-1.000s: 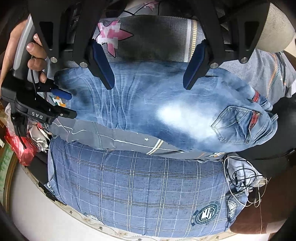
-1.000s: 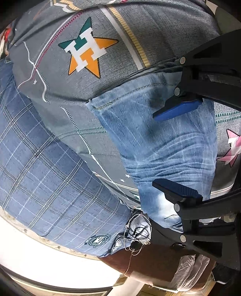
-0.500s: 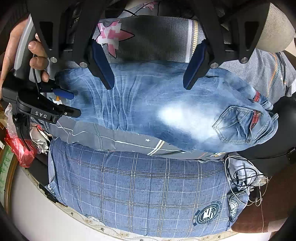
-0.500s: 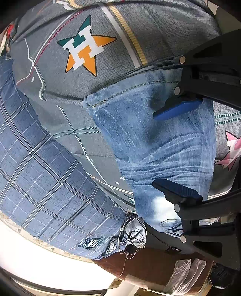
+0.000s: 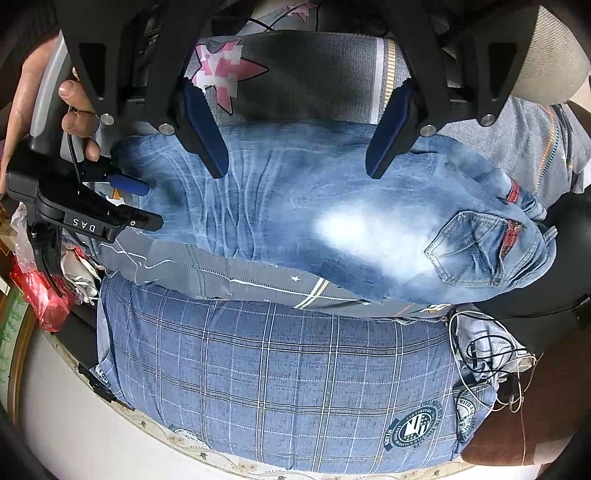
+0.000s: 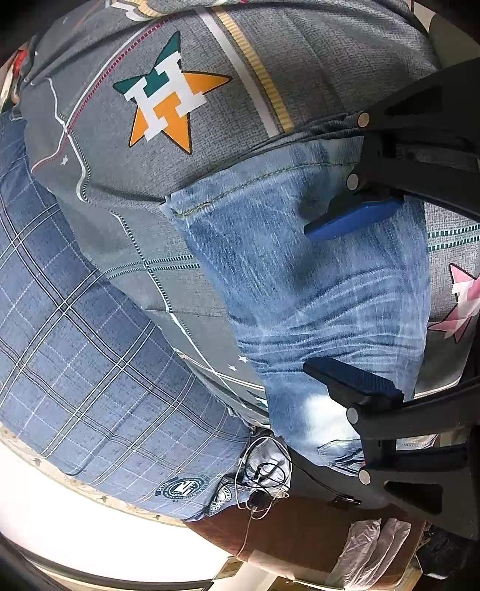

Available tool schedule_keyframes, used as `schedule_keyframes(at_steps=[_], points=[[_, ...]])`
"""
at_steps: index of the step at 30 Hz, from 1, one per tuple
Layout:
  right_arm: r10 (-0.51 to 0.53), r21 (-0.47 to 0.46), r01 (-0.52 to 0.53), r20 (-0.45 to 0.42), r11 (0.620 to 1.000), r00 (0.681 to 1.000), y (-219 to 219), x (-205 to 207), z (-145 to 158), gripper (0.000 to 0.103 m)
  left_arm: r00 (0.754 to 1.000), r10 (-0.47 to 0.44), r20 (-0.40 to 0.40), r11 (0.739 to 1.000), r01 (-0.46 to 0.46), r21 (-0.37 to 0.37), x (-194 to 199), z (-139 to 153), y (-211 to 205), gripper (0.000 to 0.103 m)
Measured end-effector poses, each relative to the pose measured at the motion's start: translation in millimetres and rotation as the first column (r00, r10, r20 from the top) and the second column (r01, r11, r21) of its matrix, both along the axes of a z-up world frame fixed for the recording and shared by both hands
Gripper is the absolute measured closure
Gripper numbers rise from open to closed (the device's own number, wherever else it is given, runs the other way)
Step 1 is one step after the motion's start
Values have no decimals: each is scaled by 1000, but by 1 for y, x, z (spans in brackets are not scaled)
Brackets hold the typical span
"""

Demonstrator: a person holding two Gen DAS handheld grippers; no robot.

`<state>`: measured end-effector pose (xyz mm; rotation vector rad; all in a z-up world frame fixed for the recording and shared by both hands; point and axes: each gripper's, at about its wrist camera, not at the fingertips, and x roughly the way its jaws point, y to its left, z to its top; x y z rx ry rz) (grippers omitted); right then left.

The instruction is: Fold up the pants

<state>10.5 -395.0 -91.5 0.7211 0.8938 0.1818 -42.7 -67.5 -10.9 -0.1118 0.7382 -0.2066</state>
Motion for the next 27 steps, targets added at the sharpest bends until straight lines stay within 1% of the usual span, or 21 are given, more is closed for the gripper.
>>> schedule_keyframes(at_steps=[27], points=[[-6, 5, 6, -5, 1000, 1000, -1, -1, -1, 36, 1000, -17, -7, 1000, 17, 13, 4, -2, -1, 26]])
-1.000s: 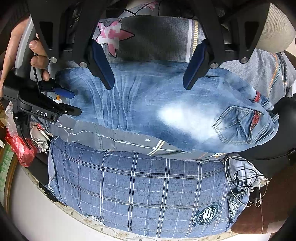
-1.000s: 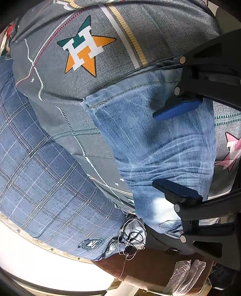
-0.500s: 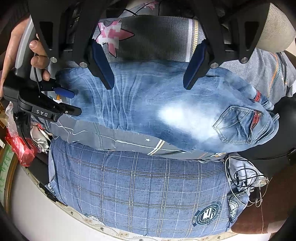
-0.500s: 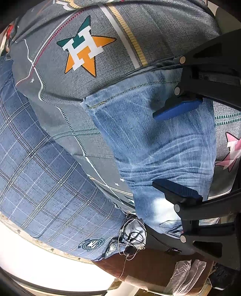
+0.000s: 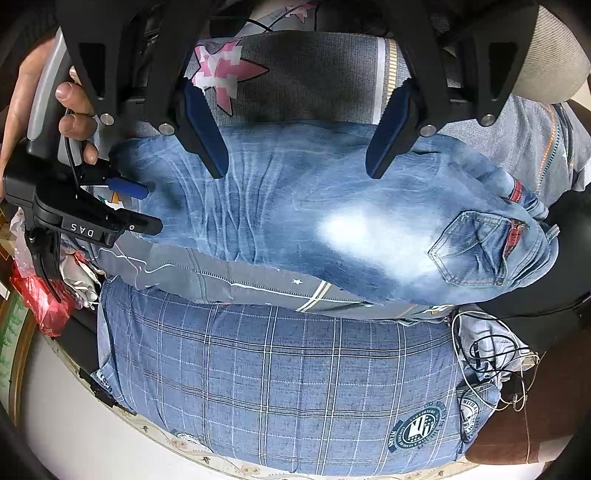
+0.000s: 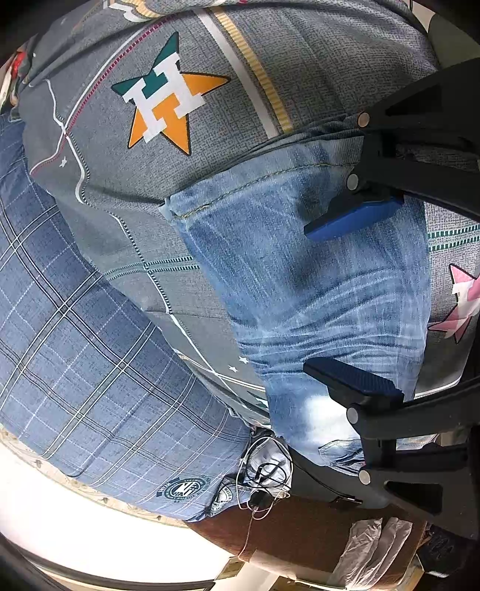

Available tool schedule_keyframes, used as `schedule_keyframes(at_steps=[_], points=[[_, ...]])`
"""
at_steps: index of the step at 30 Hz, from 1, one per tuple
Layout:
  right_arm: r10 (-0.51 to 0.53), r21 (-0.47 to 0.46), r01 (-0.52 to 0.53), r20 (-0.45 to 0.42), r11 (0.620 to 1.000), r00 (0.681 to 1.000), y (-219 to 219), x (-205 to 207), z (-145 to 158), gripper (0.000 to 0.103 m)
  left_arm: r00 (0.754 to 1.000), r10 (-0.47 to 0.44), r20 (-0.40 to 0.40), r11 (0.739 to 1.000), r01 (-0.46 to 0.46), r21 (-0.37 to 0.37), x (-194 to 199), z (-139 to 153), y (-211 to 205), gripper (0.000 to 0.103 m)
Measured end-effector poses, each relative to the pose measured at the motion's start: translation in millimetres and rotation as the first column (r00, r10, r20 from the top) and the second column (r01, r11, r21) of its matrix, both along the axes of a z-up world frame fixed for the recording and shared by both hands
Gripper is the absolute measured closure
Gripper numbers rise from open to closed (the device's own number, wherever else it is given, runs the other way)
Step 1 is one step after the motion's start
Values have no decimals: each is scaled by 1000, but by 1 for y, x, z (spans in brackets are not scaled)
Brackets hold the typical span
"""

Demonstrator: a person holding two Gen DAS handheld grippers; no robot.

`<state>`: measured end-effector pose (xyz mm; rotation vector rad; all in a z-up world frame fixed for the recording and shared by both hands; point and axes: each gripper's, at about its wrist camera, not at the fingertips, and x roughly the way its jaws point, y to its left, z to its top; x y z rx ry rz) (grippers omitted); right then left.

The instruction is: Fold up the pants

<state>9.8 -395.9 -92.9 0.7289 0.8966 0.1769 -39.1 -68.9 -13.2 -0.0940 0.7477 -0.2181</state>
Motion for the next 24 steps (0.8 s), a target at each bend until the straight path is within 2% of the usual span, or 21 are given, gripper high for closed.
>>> schedule_keyframes(at_steps=[12, 16, 20, 24], points=[[-15, 15, 15, -1, 1000, 1000, -3, -3, -1, 36, 1000, -3, -4, 1000, 3, 5, 1, -2, -1, 26], [-24, 19, 24, 2, 1000, 1000, -4, -5, 0, 33, 1000, -3, -9, 1000, 3, -2, 2, -4, 0, 21], [-29, 30, 29, -5, 999, 1000, -6, -6, 0, 30, 999, -13, -44, 999, 11, -43, 6, -6, 2, 18], [-24, 63, 24, -7, 998, 1000, -10, -4, 1, 30, 992, -38, -119, 990, 21, -143, 14, -12, 9, 18]])
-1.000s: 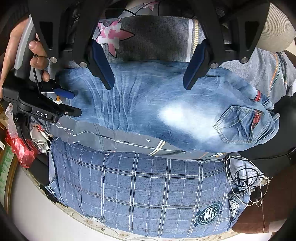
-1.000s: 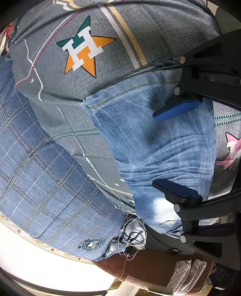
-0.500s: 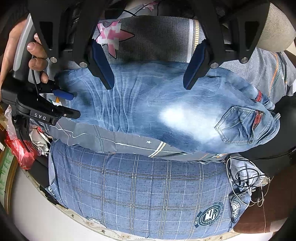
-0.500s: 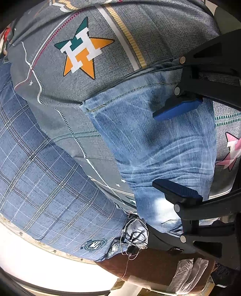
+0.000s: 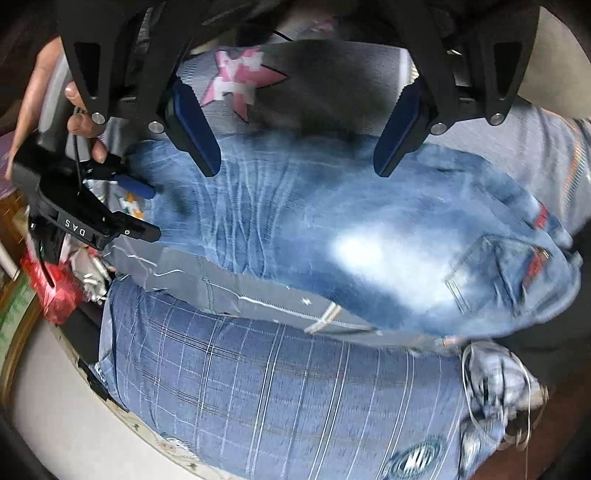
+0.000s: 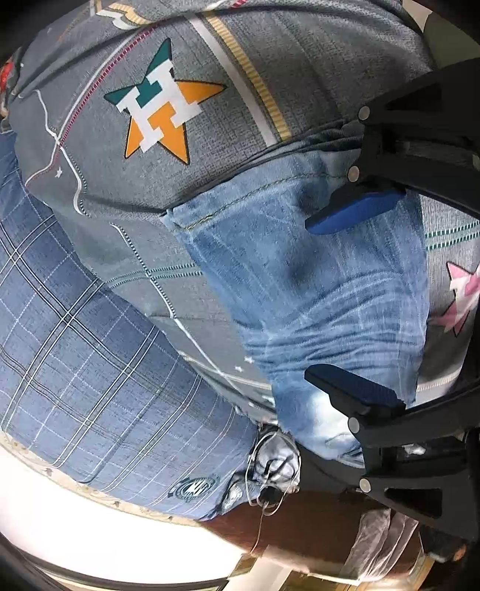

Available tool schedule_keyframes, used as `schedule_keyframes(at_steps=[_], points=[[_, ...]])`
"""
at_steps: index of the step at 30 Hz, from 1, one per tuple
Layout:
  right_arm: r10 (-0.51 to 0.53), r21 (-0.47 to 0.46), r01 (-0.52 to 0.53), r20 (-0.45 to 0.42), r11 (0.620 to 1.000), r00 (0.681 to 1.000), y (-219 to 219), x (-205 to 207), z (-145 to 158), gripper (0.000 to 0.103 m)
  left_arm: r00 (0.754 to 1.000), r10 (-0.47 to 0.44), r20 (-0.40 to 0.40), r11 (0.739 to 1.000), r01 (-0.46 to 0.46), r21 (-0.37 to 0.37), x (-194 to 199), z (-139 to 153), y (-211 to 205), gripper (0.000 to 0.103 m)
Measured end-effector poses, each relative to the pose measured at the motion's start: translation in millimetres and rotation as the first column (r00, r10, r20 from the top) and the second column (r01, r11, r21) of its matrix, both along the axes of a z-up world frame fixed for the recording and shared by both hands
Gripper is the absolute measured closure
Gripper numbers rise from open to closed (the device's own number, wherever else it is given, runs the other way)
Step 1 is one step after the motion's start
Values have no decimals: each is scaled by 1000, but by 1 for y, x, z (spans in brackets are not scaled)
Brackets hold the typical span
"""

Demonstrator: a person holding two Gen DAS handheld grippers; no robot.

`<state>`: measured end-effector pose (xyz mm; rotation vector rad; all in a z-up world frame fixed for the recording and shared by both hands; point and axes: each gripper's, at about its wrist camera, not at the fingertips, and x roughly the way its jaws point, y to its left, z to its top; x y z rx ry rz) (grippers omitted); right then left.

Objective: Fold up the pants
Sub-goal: 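Close the right gripper on the jeans leg hems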

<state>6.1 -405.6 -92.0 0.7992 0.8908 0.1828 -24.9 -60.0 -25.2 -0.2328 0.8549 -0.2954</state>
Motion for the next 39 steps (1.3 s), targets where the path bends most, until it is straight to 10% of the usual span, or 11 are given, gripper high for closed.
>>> schedule_keyframes(at_steps=[14, 20, 29, 39], points=[[-5, -54, 4, -26, 999, 1000, -64, 32, 27, 29, 959, -117, -258, 940, 24, -339, 18, -34, -37, 17], [54, -34, -58, -102, 998, 993, -86, 37, 2, 39, 904, -244, -351, 897, 73, -436, 22, -58, -98, 18], [187, -34, -197, -192, 980, 963, -67, 49, -22, 60, 957, -160, -244, 976, 116, -184, 13, -46, -139, 19], [179, -66, -198, -218, 978, 959, -68, 43, -24, 81, 980, -116, -162, 993, 118, 1, -3, -47, -154, 19]])
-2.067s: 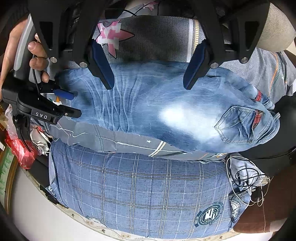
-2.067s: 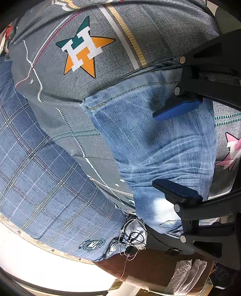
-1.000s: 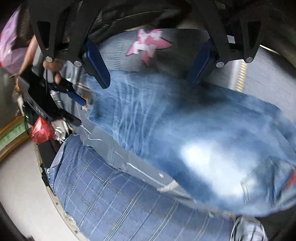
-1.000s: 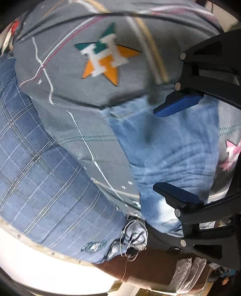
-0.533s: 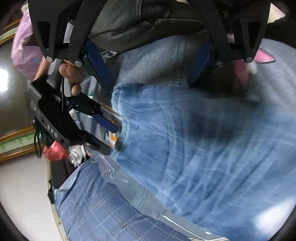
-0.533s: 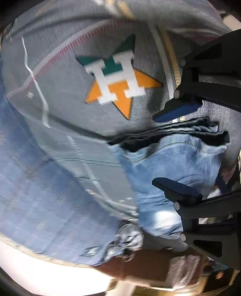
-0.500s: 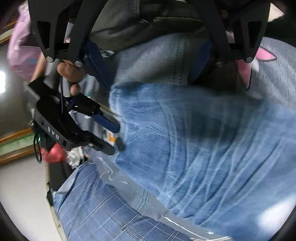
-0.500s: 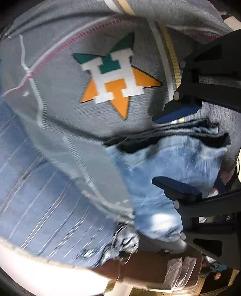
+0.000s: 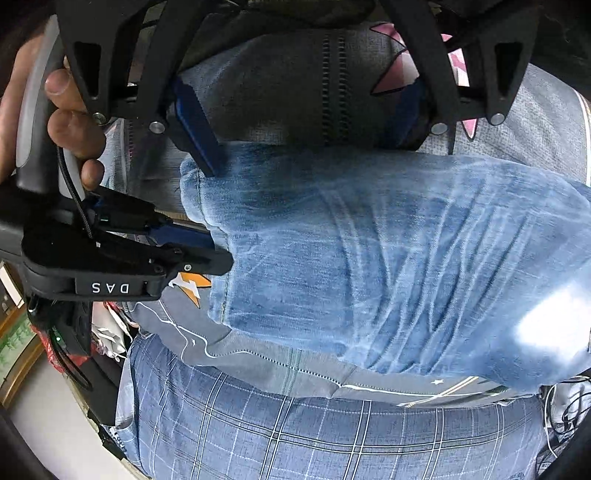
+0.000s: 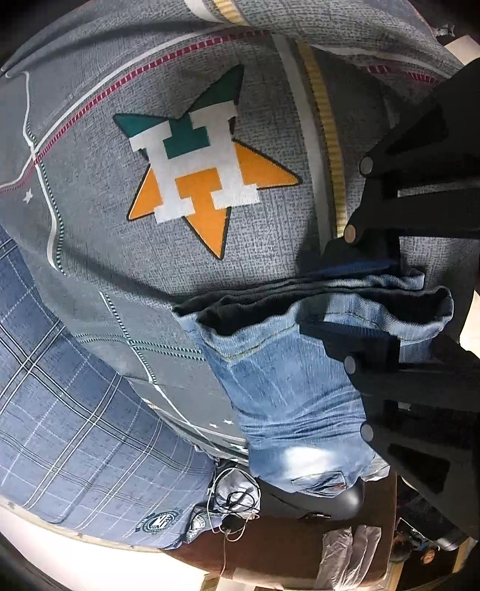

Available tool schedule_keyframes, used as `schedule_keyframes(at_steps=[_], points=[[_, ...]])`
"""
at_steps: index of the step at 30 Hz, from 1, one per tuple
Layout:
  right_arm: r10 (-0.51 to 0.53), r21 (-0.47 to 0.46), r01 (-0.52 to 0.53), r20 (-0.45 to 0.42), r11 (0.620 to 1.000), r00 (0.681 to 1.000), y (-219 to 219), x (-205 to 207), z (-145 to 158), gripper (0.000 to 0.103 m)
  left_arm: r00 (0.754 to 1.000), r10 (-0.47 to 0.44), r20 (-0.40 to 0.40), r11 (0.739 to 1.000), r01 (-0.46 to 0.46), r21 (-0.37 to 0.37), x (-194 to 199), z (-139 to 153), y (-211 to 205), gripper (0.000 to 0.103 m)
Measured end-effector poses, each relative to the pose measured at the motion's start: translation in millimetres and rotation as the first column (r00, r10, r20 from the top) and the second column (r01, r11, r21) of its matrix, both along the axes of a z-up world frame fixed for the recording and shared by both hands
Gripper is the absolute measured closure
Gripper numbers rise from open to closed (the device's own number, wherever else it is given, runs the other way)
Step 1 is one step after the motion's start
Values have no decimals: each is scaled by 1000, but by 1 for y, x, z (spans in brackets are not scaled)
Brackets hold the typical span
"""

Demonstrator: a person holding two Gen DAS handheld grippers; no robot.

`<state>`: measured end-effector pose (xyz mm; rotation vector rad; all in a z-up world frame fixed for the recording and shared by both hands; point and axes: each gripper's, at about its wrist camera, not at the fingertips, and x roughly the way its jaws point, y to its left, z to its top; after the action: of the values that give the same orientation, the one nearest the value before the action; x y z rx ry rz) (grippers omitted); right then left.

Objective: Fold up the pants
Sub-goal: 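Close the right gripper on the jeans leg hems, then lift the hems with the right gripper and fold them toward the waistband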

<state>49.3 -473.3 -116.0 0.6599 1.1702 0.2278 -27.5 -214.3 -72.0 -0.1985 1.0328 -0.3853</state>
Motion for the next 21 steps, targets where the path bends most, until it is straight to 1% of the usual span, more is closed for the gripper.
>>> schedule_keyframes(at_steps=[3, 9, 12, 14, 15, 16, 17, 18, 19, 20, 21], points=[[5, -9, -5, 2, 1000, 1000, 0, 0, 1, 81, 1000, 3, -6, 1000, -3, -6, 2, -1, -1, 19], [8, -12, -8, 3, 1000, 1000, 2, 1, 2, 80, 1000, -1, 3, 1000, 1, 7, 4, -1, -5, 19], [4, -2, -4, 3, 1000, 1000, 1, 2, 2, 80, 1000, -1, 3, 1000, 1, 10, 4, -1, -5, 19], [2, 11, -2, 7, 1000, 1000, 0, 2, 2, 78, 1000, -5, -8, 1000, 5, -5, 6, -1, -3, 19], [-1, 16, 1, 8, 1000, 1000, -1, 2, 2, 78, 1000, -11, -28, 999, 10, -45, 7, -2, 1, 19], [-8, 19, 8, 8, 1000, 1000, -2, 1, 2, 78, 998, -22, -58, 994, 15, -111, 9, -2, 8, 18], [-20, 29, 20, 1, 999, 1000, -4, 2, 0, 77, 995, -35, -91, 983, 17, -184, 11, -4, 15, 18], [-25, 39, 25, -4, 999, 1000, -5, 2, -1, 75, 991, -45, -126, 970, 13, -243, 14, -7, 21, 18], [-30, 53, 30, -7, 998, 1000, -5, 3, -2, 70, 986, -49, -157, 959, 3, -282, 16, -10, 24, 18], [-32, 65, 32, -3, 997, 999, -5, 3, -2, 67, 977, -58, -206, 944, -13, -329, 19, -16, 27, 18], [-30, 75, 30, 1, 997, 1000, -4, 4, -1, 60, 971, -70, -230, 936, -16, -351, 20, -20, 27, 17]])
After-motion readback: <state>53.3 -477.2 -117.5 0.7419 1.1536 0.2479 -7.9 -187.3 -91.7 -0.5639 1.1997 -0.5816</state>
